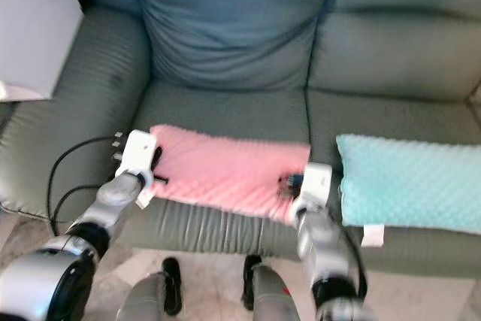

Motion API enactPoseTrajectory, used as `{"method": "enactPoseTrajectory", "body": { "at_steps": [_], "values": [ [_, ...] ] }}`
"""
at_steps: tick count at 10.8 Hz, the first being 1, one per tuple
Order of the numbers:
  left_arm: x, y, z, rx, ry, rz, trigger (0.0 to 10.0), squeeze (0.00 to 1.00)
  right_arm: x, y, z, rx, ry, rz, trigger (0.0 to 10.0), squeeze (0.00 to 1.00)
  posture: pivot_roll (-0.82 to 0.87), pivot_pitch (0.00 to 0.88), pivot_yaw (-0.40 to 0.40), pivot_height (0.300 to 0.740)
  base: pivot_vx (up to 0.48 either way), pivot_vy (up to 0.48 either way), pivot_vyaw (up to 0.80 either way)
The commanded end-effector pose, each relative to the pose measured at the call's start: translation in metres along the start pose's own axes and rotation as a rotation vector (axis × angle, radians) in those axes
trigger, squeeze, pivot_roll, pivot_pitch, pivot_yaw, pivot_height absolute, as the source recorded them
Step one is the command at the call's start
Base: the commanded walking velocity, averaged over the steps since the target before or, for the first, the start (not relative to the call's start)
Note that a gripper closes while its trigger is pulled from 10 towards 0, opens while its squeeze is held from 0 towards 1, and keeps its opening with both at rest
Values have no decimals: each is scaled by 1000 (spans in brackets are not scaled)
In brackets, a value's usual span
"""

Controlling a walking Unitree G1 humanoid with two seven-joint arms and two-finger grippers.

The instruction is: Move the pillow to the sofa

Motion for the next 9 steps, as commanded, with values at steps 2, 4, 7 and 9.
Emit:
{"method": "enactPoseTrajectory", "body": {
  "at_steps": [2, 4, 7, 9],
  "values": [
    [9, 4, 9, 59, -47, -3, 10000, 0, 15, 7, -5, -34, -18, -65, 10000, 0, -193, 452, 1, 740, 0, 0, 0],
    [22, 7, 25, 134, -122, -37, 10000, 0, 32, 15, 5, -13, -35, -121, 10000, 0, -199, 475, -7, 740, 0, 0, 0],
    [3, 2, 26, 140, -98, 19, 10000, 0, 12, 13, 4, 6, -97, -60, 10000, 0, -213, 482, -5, 740, 0, 0, 0],
    [-8, -1, 15, 108, -73, 50, 10000, 0, 5, 11, 0, -6, -118, -40, 10000, 0, -217, 486, -9, 740, 0, 0, 0]
  ]
}}
Point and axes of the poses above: a point about 5 cm out from each wrist's last joint towards the gripper, its own y axis pointing out of the wrist towards the gripper, its own x axis along the axis of the wrist's last joint, z = x × y, the point moved 3 cm from there along y, pointing out of the wrist towards the gripper, and after that the axes turned 14 degrees about y, right-handed, at the moved point
